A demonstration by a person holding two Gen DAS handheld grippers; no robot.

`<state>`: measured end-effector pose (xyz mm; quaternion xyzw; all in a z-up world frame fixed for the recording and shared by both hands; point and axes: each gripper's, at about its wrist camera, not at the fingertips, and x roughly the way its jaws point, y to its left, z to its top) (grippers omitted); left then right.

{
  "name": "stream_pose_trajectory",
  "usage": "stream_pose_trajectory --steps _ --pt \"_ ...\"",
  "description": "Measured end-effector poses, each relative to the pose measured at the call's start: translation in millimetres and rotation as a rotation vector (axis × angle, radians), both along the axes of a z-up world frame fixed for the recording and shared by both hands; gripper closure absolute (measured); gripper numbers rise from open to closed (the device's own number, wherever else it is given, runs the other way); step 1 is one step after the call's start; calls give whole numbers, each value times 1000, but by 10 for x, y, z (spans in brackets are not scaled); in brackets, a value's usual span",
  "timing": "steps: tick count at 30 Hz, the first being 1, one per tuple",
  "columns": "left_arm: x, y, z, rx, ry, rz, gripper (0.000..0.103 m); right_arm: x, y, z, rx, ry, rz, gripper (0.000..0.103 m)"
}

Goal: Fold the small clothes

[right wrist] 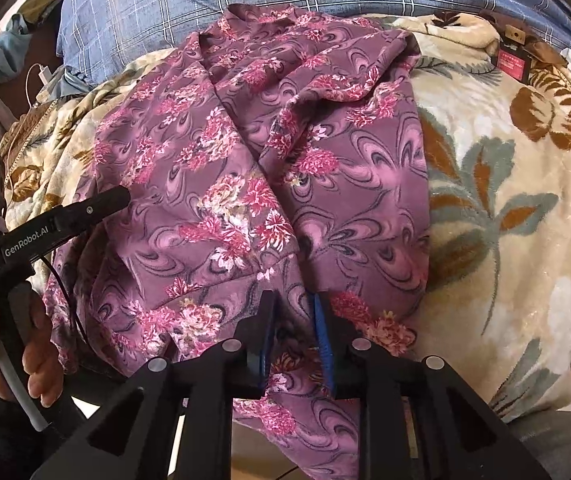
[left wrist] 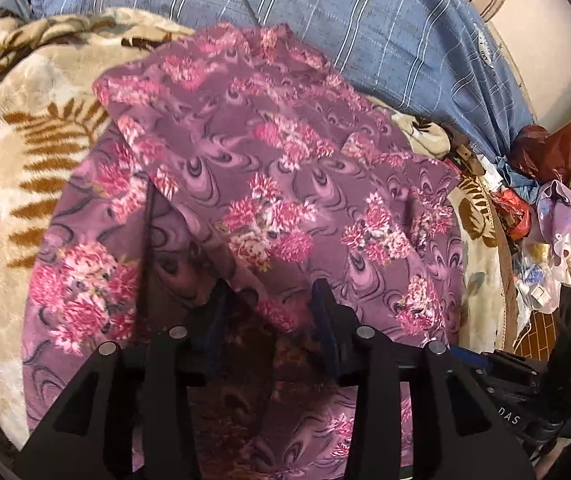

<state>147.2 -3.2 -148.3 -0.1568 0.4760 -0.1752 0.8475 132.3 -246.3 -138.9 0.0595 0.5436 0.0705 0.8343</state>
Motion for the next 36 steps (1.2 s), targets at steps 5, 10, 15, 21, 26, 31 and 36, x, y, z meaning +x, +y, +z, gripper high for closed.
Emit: stream_pose_trajectory --steps 5,10,15,21,26,31,36 --pt "1 0 -13 46 -22 23 84 16 65 -10 -34 -9 11 85" --pt "-5 15 10 52 -35 28 95 36 42 -3 -10 -10 3 88" --pt "17 22 22 24 -33 22 97 38 43 5 -6 -14 1 89" --pt "49 -19 -13 40 -25 16 97 48 35 -5 -1 -12 -1 89" --pt "63 -64 -23 67 -30 11 97 62 45 -14 -11 -11 2 89" --pt "69 -71 -9 69 -39 13 97 73 38 -20 -6 -6 3 89" --pt "71 -95 -13 90 -40 8 97 79 23 -22 2 -2 0 90"
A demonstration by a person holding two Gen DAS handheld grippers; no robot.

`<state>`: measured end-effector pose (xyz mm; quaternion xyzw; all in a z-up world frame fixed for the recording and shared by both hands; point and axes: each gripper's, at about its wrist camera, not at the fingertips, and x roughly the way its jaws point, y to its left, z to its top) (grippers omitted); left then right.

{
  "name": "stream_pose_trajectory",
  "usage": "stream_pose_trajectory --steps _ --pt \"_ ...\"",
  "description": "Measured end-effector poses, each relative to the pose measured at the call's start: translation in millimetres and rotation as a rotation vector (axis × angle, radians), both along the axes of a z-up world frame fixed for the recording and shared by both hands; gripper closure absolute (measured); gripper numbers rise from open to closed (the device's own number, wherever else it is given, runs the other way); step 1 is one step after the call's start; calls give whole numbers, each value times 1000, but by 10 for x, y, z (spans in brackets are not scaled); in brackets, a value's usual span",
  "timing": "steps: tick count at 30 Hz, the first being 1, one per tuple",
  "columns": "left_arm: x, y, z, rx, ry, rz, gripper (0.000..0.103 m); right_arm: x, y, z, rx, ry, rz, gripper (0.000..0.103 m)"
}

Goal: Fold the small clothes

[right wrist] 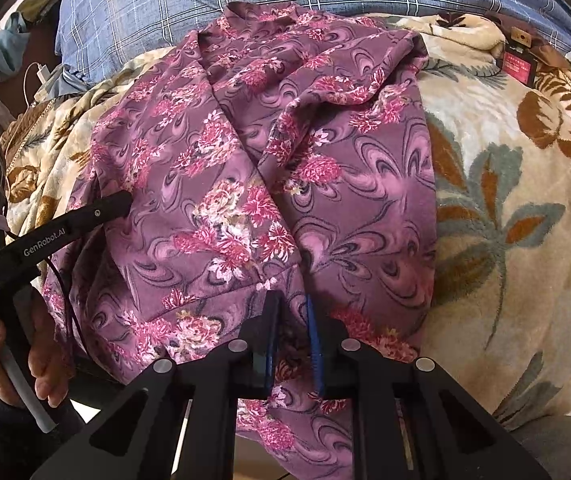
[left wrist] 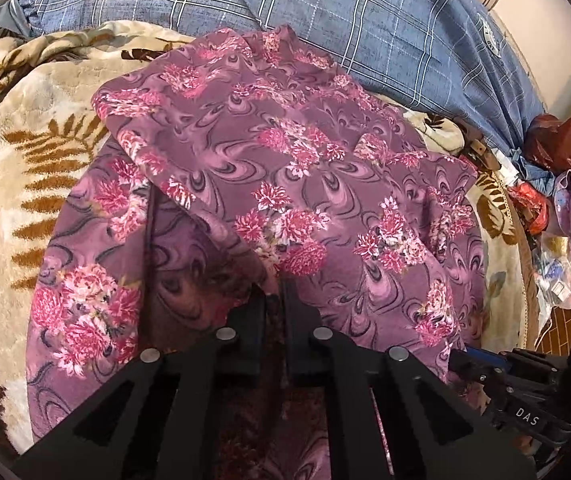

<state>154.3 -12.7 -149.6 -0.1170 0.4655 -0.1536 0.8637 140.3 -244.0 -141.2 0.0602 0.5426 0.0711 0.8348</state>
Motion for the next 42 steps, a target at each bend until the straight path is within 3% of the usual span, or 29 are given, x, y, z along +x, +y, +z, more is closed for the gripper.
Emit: stream_pose_trajectory --steps 6,10,13,16,17,19,20,21,23,25,26,27,30,32,35,36,39,42 --pt "12 -6 5 3 7 2 98 6 -23 4 3 -2 -2 90" --pt "-77 40 161 10 -23 18 98 -13 -203 103 68 -32 -42 94" --pt "-24 25 9 53 25 13 97 2 -294 2 -10 -12 -90 96" --pt "-78 96 77 -18 27 16 96 -32 -354 -12 44 -10 -111 95" --pt "-125 121 144 -49 12 7 92 -75 -360 96 76 -58 -100 90" --pt "-257 178 230 -85 -9 12 81 -159 -373 267 118 -128 -93 70" --pt "-326 202 231 -98 -3 13 78 -197 -377 312 137 -149 -89 43" --pt "-381 216 216 -109 4 11 78 -246 -372 337 162 -172 -83 34" --pt "-524 247 133 -123 29 16 78 -271 -332 277 182 -152 -66 35" --pt "-602 223 80 -111 49 10 78 -240 -274 117 183 -86 -44 44" --pt "-634 198 65 -102 56 3 78 -193 -235 11 161 -51 -42 54" --pt "-654 169 68 -99 55 -4 78 -160 -221 -66 143 -20 -45 75" --pt "-749 52 126 -78 31 -41 76 -199 -299 -42 141 -12 -72 90" --pt "-825 -35 172 -42 3 -64 70 -266 -386 58 212 -43 -87 89" --pt "-846 -88 188 -38 4 -88 67 -408 -535 181 241 -110 -126 77" --pt "-847 -97 189 -41 13 -92 67 -457 -598 168 261 -101 -143 71" --pt "-901 -44 223 -40 23 -93 67 -562 -696 86 334 -69 -175 67" --pt "-952 183 262 -89 49 -39 62 -685 -652 52 304 -57 -184 60"
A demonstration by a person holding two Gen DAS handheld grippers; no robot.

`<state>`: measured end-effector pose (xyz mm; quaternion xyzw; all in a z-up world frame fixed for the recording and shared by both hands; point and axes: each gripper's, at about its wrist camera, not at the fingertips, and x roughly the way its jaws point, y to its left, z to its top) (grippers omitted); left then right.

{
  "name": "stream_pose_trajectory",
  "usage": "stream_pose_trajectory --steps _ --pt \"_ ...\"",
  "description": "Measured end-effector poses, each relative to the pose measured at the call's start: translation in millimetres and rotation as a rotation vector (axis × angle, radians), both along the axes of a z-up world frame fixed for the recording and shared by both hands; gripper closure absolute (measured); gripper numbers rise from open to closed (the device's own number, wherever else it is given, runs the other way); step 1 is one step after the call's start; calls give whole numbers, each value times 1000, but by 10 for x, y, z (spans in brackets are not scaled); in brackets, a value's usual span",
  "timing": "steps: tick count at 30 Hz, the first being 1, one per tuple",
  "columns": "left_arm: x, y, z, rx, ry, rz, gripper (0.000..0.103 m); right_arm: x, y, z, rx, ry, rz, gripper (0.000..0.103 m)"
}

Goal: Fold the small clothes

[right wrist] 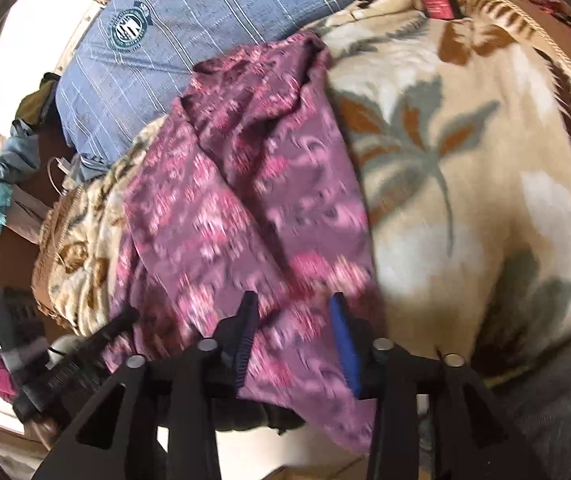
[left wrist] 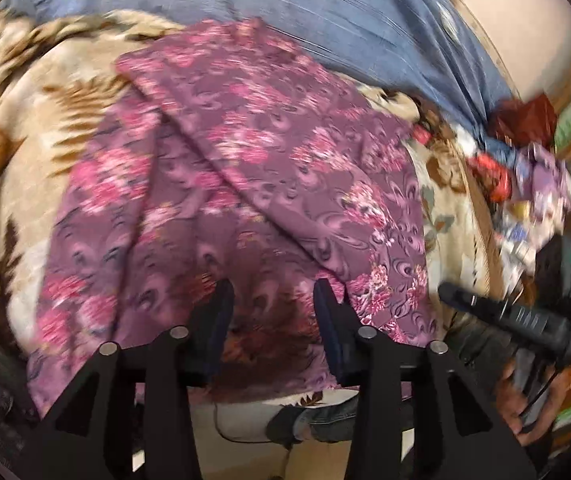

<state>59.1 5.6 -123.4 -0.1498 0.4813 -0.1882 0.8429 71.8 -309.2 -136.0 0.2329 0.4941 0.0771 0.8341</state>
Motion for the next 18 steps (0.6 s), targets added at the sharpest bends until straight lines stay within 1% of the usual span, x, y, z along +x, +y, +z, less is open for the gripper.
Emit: stream_pose_trajectory --steps 2,4,5,6,9,11,13,15,18 --pt "-24 185 15 -18 26 55 60 -104 13 15 -36 0 11 60" --pt "-20 355 33 23 52 117 57 -198 24 31 -62 3 20 55" --pt "-20 412 45 44 60 135 57 -215 24 32 -65 3 23 44" --pt "-19 466 60 62 63 148 56 -249 28 42 -72 7 31 38" --pt "6 567 61 102 74 156 51 -285 37 86 -89 3 44 38" --pt "13 603 41 128 77 146 50 -306 39 88 -108 13 42 38" --pt "-30 605 23 124 69 141 50 -333 24 77 -113 21 42 38" --pt "-83 539 5 100 64 110 50 -355 7 62 -113 31 40 38" --pt "-168 331 11 120 45 55 50 -377 5 31 -107 55 44 38"
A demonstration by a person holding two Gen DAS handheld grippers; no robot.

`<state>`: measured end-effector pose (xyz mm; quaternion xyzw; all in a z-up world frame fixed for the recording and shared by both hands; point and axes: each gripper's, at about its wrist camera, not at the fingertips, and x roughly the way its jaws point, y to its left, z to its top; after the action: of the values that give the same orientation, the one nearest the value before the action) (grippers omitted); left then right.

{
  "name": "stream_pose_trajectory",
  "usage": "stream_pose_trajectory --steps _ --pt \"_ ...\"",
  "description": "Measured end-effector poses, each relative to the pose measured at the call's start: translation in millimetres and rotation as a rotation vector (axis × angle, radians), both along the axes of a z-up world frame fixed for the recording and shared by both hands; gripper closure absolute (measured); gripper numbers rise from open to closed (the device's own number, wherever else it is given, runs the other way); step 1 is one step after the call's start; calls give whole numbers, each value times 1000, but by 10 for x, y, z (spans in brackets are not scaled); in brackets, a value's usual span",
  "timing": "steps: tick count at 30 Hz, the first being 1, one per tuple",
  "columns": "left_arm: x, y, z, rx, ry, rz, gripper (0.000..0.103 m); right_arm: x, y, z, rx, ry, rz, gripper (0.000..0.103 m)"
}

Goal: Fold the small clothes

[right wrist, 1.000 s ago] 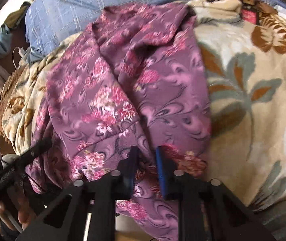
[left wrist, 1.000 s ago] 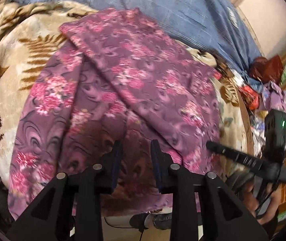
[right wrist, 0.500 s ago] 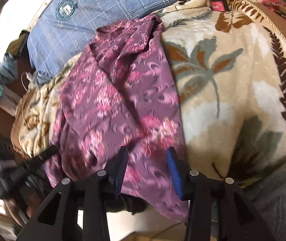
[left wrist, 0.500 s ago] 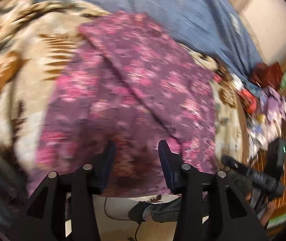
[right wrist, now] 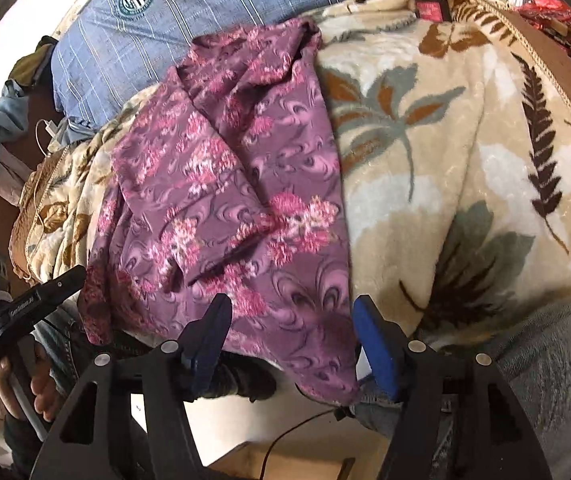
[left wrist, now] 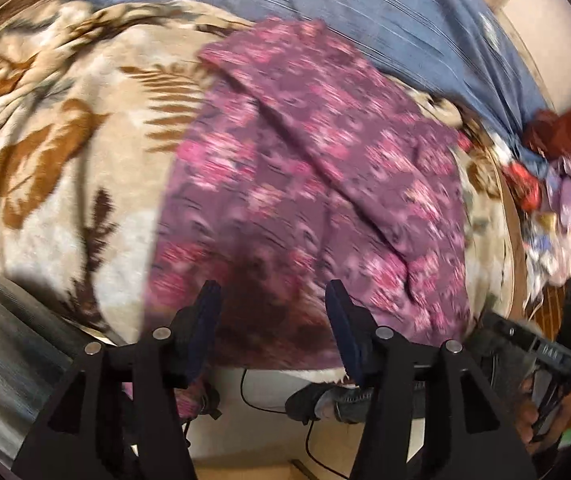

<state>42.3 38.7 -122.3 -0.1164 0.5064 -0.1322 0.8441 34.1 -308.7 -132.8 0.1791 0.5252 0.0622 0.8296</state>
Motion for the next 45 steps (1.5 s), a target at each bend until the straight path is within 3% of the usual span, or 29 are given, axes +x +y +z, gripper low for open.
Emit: stream_pose_trajectory --steps 4,9,13,17,19,20,23,25,26,27,29,31,37,42,45 --pt "-37 -164 -10 41 -12 -58 50 -28 15 -57 -10 33 -3 38" --pt "98 223 -67 41 38 84 50 16 -48 -333 -20 117 -56 39" --pt "184 376 -195 61 102 92 50 27 -34 -529 11 179 -63 43" --pt "217 463 -255 137 122 188 50 35 1 -615 -17 209 -60 63" --pt "177 567 -204 94 78 231 50 19 10 -618 -29 213 -55 67" --pt "178 579 -203 87 81 230 50 9 10 -623 -31 214 -55 69" --pt "197 463 -281 164 98 193 50 0 22 -640 -41 216 -49 69" --pt "225 332 -409 214 145 135 50 8 41 -644 -50 214 -40 82" --pt "234 290 -455 219 160 115 58 39 80 -640 -52 213 -36 93" --pt "222 276 -441 205 154 109 74 34 97 -618 -53 203 -35 94" --pt "176 275 -368 206 135 113 96 -1 103 -555 -43 178 -38 95" --pt "121 335 -251 139 141 103 96 -65 56 -434 1 141 -48 97" --pt "42 894 313 -193 85 158 98 -268 -158 59 77 0 -20 98" --pt "92 966 566 -339 62 105 99 -329 -256 422 191 -118 37 98" --pt "130 1013 569 -314 76 104 99 -370 -273 510 182 -118 47 98"
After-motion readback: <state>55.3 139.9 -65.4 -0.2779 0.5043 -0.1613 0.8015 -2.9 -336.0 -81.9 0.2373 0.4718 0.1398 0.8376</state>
